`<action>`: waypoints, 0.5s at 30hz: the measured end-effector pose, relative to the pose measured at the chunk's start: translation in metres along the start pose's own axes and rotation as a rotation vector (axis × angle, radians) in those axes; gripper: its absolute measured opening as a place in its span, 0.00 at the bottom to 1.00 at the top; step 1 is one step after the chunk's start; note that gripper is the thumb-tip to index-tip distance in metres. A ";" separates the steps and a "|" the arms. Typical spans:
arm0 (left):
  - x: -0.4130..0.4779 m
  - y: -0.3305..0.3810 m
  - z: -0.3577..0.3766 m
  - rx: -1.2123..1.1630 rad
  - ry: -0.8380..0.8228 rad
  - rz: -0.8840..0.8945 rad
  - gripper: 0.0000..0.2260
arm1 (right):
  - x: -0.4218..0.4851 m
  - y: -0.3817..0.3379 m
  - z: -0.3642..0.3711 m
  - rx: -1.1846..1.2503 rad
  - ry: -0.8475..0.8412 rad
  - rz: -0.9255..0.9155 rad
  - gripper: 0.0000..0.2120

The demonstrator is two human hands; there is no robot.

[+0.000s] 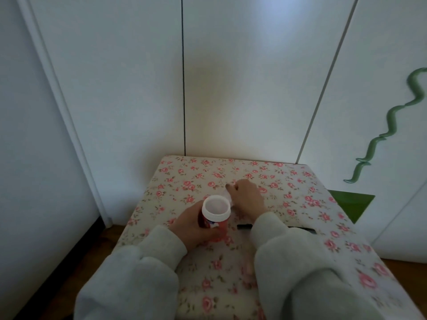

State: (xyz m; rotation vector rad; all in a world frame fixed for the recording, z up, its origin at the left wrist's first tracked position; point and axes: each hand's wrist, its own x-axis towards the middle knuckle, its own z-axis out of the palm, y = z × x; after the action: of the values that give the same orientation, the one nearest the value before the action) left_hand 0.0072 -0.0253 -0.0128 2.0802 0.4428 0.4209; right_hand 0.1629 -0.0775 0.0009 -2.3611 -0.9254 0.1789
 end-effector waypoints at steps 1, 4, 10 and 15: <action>-0.001 0.002 0.000 -0.002 0.003 -0.002 0.22 | 0.003 0.005 0.005 -0.097 -0.042 0.025 0.15; -0.001 0.004 0.000 -0.021 0.005 0.002 0.22 | 0.001 0.009 0.004 -0.237 -0.041 0.018 0.15; -0.002 0.004 0.000 -0.037 -0.028 -0.005 0.27 | -0.030 0.015 -0.038 -0.096 -0.239 -0.066 0.16; -0.010 0.000 -0.007 -0.098 -0.060 -0.064 0.43 | -0.059 0.030 -0.044 -0.388 -0.324 -0.144 0.10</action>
State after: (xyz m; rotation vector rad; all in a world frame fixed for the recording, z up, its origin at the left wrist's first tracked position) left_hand -0.0049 -0.0250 -0.0109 1.9728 0.4427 0.3349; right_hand 0.1504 -0.1546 0.0144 -2.6510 -1.3863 0.3600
